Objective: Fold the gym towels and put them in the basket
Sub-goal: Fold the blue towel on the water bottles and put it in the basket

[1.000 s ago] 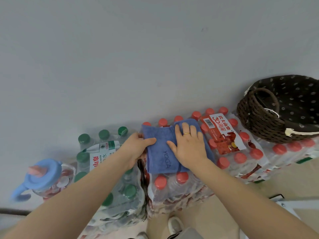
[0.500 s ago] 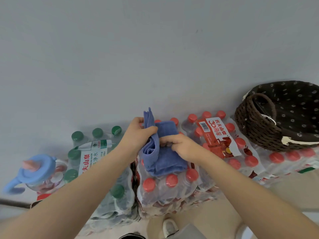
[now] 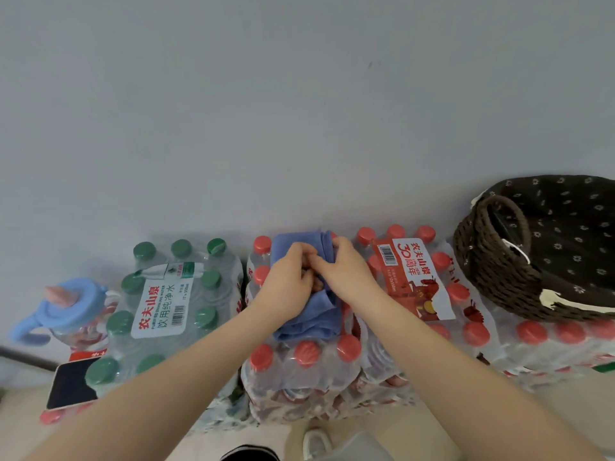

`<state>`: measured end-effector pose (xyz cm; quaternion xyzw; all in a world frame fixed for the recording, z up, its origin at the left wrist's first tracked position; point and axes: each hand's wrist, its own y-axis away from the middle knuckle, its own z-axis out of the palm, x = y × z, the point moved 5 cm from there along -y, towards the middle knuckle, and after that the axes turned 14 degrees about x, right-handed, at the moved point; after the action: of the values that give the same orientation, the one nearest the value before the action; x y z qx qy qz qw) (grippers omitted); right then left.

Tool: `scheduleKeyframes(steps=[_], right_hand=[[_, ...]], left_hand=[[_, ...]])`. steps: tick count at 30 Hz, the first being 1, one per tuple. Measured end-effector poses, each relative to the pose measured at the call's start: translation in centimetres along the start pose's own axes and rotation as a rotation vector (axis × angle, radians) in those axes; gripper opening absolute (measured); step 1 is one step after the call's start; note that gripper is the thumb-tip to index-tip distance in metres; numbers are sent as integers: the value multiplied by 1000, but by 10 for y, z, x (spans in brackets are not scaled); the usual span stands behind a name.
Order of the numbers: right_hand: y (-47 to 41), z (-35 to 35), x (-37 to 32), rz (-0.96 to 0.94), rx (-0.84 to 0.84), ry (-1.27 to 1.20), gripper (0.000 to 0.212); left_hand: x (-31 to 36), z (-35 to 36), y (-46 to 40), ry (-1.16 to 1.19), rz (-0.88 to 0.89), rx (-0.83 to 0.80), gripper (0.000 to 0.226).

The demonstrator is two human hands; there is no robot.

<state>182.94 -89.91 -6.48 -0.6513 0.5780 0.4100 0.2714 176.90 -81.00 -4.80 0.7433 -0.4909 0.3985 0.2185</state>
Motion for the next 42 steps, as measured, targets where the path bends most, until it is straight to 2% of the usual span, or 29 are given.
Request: scheduleKeyframes(steps=[2, 5, 7, 9, 11, 13, 15, 17, 19, 21, 23, 24, 26, 28, 32, 36, 39, 42], right_hand=[[3, -1, 6, -54, 8, 64, 46], [6, -6, 14, -88, 3, 1, 64], [5, -10, 20, -81, -1, -20, 71], [3, -11, 27, -8, -13, -49, 77], [1, -13, 29, 40, -14, -69, 80], [6, -19, 20, -136, 39, 41, 62], [21, -28, 6, -424, 101, 79, 27], [40, -32, -1, -611, 27, 31, 24], [54, -29, 2, -701, -142, 97, 27], [63, -25, 4, -772, -248, 294, 42], [69, -22, 3, -849, -226, 512, 52], [71, -19, 3, -892, -191, 611, 52], [75, -11, 1, -942, -94, 744, 51], [80, -2, -3, -968, 15, 820, 50], [88, 16, -4, -985, 176, 1015, 57], [90, 18, -11, -938, 340, 989, 30], [86, 8, -13, -816, 320, 855, 23], [77, -20, -11, -578, 273, 563, 24]], left_hand=[[-6, -2, 4, -41, 17, 42, 31], [-8, -1, 9, -226, 204, 82, 51], [-8, 2, 14, -332, 252, 13, 73], [-10, 7, 17, -409, 225, -93, 101], [-13, 11, 19, -530, 195, -172, 114], [-17, 14, 18, -624, 183, -238, 111], [-17, 15, 16, -653, 178, -292, 114], [-15, 13, 14, -642, 183, -352, 124], [-18, 6, 14, -499, 149, -424, 120], [-22, -5, 16, -110, -10, -438, 97], [-24, -22, 14, 294, -168, -286, 72], [-25, -30, 14, 397, -205, -201, 58], [-27, -41, 17, 398, -166, -103, 36], [-28, -44, 22, 368, -123, -112, 26], [-35, -39, 32, 255, -65, -205, 35], [-34, -34, 36, 177, -22, -234, 39], [-30, -38, 35, 163, 23, -255, 37], [-10, -44, 31, 17, 286, -255, 43]])
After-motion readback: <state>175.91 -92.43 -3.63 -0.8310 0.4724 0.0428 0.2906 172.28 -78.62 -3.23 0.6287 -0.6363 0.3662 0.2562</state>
